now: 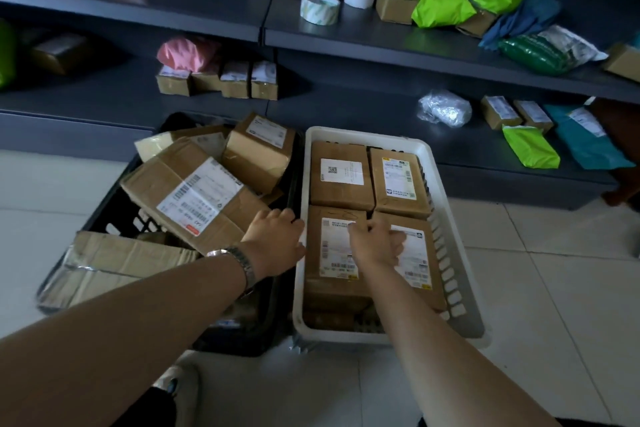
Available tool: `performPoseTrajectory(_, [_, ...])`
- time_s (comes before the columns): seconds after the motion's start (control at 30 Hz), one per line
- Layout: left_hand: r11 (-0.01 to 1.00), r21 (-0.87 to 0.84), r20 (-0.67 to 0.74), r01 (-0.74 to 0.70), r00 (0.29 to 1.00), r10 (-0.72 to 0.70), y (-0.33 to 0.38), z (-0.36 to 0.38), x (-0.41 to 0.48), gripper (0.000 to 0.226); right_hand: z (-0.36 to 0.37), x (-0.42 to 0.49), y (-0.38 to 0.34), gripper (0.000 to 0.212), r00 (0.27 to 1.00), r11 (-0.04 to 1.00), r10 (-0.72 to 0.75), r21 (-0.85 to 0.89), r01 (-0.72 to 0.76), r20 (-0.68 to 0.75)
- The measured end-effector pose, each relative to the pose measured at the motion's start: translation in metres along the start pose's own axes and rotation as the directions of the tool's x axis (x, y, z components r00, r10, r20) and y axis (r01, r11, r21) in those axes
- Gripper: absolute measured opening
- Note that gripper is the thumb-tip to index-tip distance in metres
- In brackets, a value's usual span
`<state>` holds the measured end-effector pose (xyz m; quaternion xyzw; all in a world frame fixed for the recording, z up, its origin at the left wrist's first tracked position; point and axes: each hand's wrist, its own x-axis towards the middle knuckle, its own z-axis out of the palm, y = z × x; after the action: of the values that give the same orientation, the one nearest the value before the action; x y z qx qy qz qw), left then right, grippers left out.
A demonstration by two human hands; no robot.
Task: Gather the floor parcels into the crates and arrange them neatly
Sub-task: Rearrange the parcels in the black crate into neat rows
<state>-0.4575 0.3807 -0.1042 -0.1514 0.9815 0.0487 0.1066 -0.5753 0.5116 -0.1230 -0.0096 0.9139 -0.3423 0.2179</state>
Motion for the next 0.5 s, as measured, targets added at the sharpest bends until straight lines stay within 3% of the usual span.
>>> performPoseTrajectory(0.13, [0.996, -0.056, -0.119, 0.073, 0.99, -0.079, -0.043, -0.001, -0.033, 0.043, 0.042, -0.024, -0.049, 0.028, 0.978, 0.994, -0.089, 0.074, 0.077, 0.187])
performPoseTrajectory(0.23, [0.987, 0.003, -0.096, 0.164, 0.982, -0.163, -0.069, -0.003, -0.049, 0.056, 0.066, -0.044, -0.076, 0.038, 0.947, 0.988, -0.152, 0.07, 0.138, 0.282])
performPoseTrajectory(0.4, [0.957, -0.002, -0.155, 0.29, 0.945, -0.287, -0.115, -0.016, -0.073, 0.053, 0.092, -0.062, -0.108, 0.062, 0.905, 0.979, -0.202, 0.086, 0.183, 0.375])
performPoseTrajectory(0.5, [0.918, -0.135, -0.171, 0.372, 0.904, -0.392, -0.139, -0.026, -0.096, 0.06, 0.105, -0.068, -0.127, 0.072, 0.865, 0.98, -0.201, 0.103, 0.173, 0.46])
